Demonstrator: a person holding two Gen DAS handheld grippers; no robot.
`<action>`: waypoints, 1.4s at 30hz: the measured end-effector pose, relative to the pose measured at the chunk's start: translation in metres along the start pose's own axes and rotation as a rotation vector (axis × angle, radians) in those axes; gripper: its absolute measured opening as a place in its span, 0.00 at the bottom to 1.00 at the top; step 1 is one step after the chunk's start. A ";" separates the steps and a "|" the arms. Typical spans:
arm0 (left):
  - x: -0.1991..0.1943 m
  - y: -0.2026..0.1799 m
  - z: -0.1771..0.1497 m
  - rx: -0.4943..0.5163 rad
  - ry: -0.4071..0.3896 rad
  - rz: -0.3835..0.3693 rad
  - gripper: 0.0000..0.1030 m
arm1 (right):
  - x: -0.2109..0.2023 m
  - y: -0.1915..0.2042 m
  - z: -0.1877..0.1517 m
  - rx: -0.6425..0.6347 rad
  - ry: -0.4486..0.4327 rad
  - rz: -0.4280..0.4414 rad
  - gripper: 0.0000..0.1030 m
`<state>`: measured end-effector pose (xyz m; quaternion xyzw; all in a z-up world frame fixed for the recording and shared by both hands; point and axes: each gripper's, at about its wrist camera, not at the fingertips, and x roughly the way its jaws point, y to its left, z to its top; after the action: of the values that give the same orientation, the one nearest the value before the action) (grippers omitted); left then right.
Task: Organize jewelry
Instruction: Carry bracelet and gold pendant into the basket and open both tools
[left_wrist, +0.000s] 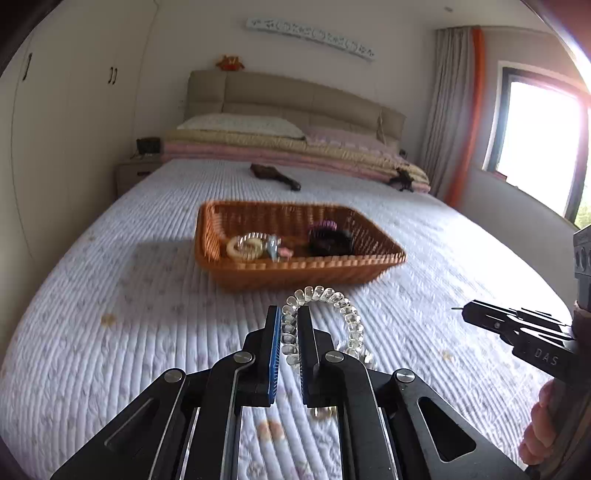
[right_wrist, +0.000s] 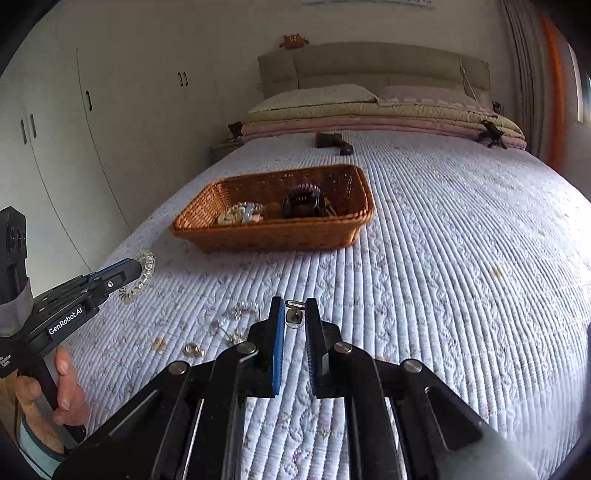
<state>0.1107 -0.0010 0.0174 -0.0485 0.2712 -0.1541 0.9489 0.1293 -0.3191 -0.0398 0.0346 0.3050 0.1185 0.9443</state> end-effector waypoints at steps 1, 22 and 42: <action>0.000 -0.001 0.009 0.003 -0.014 -0.003 0.08 | 0.000 0.002 0.011 -0.006 -0.016 0.000 0.12; 0.173 0.051 0.093 -0.145 0.099 0.076 0.08 | 0.196 0.006 0.161 0.103 0.096 0.076 0.12; 0.201 0.043 0.075 -0.062 0.163 0.121 0.09 | 0.249 -0.003 0.138 0.079 0.192 0.025 0.12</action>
<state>0.3240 -0.0240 -0.0266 -0.0488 0.3544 -0.0914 0.9293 0.4066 -0.2597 -0.0693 0.0642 0.3980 0.1209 0.9071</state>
